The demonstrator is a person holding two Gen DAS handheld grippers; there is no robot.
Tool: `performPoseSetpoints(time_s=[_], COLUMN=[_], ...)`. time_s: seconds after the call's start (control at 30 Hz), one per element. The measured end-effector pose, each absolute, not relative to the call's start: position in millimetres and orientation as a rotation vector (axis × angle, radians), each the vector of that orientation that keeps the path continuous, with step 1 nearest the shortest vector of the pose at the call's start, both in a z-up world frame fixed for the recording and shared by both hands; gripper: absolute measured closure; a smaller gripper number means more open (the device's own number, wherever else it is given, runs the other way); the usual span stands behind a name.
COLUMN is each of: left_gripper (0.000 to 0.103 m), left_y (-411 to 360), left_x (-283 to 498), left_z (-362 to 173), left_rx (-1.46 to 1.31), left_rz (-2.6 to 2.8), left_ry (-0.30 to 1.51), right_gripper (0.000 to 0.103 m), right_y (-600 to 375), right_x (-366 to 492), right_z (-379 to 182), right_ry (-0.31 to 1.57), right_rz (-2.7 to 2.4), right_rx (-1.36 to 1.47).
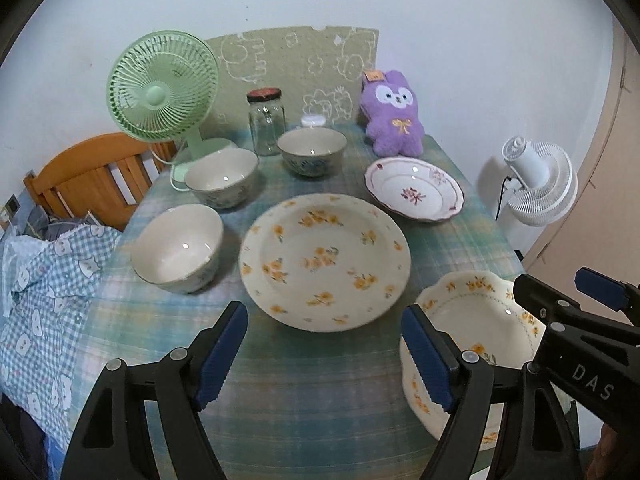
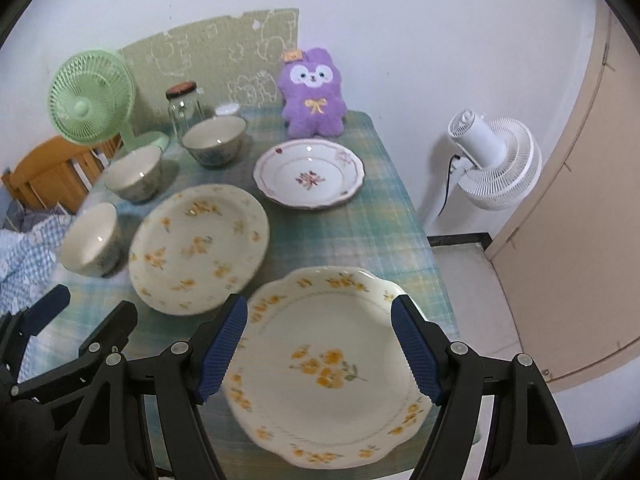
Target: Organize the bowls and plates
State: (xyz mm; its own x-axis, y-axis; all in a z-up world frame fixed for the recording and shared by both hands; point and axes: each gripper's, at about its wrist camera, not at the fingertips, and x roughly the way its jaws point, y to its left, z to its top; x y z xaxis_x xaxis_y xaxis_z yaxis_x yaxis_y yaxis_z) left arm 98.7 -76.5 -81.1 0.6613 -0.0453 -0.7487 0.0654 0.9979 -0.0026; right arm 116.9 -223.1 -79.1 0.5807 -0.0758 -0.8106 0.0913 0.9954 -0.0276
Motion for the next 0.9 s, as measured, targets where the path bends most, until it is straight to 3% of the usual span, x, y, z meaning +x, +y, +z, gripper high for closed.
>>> performPoseSetpoints(time_s=[0.9], left_gripper=[0.026], left_y=[17.3], left_x=[105.8], left_z=[-53.8], left_rx=[0.018], left_rz=[-0.109], left_ry=[0.758], right_gripper=[0.026], right_y=[-118.1], right_x=[100.2], right_z=[-40.9], right_ry=[0.824], right_rz=[-0.251], right_rx=[0.06])
